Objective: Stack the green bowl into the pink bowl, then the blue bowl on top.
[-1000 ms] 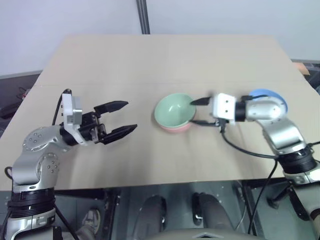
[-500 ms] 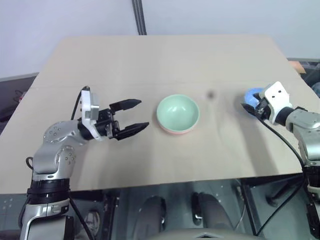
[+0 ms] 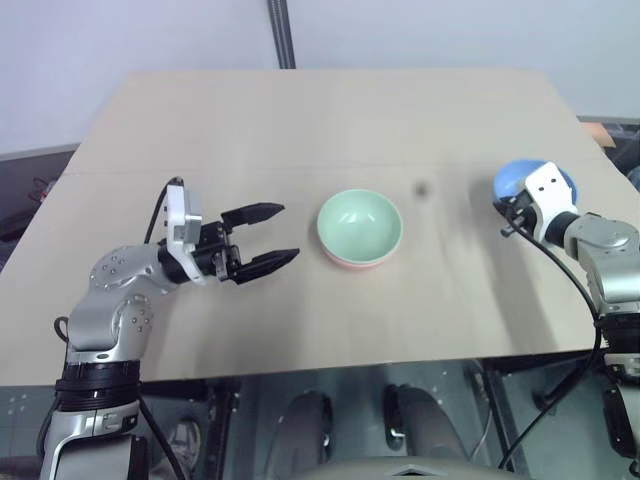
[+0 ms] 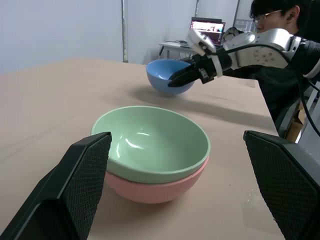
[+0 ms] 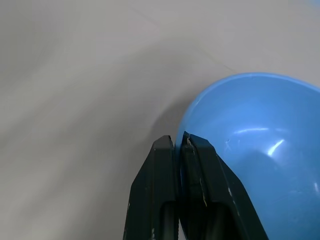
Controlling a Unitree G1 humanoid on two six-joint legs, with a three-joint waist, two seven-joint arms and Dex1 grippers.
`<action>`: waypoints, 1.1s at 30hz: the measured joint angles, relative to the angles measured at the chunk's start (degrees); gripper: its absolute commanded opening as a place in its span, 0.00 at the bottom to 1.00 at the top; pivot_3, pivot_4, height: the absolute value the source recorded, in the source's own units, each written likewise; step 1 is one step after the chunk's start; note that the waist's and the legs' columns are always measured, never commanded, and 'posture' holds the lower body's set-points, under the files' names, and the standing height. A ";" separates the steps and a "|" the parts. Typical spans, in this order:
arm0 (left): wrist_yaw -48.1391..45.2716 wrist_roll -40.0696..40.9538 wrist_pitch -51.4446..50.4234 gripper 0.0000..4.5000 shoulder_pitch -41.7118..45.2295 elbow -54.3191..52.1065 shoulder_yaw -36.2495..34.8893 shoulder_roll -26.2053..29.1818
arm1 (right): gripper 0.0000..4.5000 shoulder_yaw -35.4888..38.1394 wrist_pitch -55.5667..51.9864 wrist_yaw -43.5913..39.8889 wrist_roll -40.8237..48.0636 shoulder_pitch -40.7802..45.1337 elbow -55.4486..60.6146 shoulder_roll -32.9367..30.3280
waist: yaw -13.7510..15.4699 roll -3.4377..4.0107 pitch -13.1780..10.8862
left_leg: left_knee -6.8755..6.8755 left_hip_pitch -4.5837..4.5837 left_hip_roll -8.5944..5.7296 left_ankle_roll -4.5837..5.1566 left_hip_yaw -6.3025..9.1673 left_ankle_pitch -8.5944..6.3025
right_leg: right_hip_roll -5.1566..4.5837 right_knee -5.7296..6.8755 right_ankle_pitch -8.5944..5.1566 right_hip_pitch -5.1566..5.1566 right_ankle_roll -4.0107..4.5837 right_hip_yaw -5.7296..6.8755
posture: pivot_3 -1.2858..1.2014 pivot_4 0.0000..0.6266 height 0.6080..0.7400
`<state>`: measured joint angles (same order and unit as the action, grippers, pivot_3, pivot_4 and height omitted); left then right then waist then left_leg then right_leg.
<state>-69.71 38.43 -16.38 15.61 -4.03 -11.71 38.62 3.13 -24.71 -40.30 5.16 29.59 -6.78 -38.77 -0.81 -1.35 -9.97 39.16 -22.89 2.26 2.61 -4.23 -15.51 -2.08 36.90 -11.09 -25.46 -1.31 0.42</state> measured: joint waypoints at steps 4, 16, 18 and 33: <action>0.95 -0.03 -0.11 1.00 -0.05 0.00 -0.04 -0.15 | 0.01 -3.22 -1.18 -9.41 11.80 -0.51 20.64 3.42 | -0.31 0.00 0.00 | -0.06 0.03 0.18 0.00 0.07 0.00 | 0.19 0.06 0.00 -0.07 -0.01 0.02 | 0.52 0.24 1.00; 3.05 -0.69 0.64 1.00 -0.59 -0.50 -0.10 -0.52 | 0.32 -19.77 -1.82 -10.53 9.38 3.48 20.47 10.54 | 0.32 -0.06 0.03 | 0.06 -0.04 0.02 -0.01 0.06 0.01 | -0.11 0.07 0.00 -0.01 0.01 0.06 | 0.52 0.24 1.00; 3.90 -0.68 0.55 1.00 -1.19 -1.52 -0.23 -0.51 | 0.52 -20.15 -0.63 -11.47 8.64 3.43 18.71 10.26 | 0.26 -0.05 0.03 | 0.03 -0.10 0.03 -0.02 0.08 0.01 | -0.09 0.06 0.00 -0.07 0.01 0.06 | 0.52 0.24 1.00; 10.10 -0.90 -0.94 1.00 -7.75 -6.94 -1.90 0.10 | 0.89 2.40 -6.42 -8.57 20.59 -15.61 34.91 0.33 | 0.79 -0.06 0.03 | 0.02 -0.07 0.05 0.00 0.05 0.00 | -0.17 -0.02 -0.04 -0.01 0.06 0.06 | 0.52 0.24 1.00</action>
<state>-59.61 37.52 -17.32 7.86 -10.97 -13.61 38.71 5.53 -31.13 -48.87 25.75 13.98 28.14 -38.44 -0.01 -1.41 -9.94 39.17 -22.96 2.31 2.61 -4.18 -15.51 -2.24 36.88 -11.14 -25.47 -1.25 0.48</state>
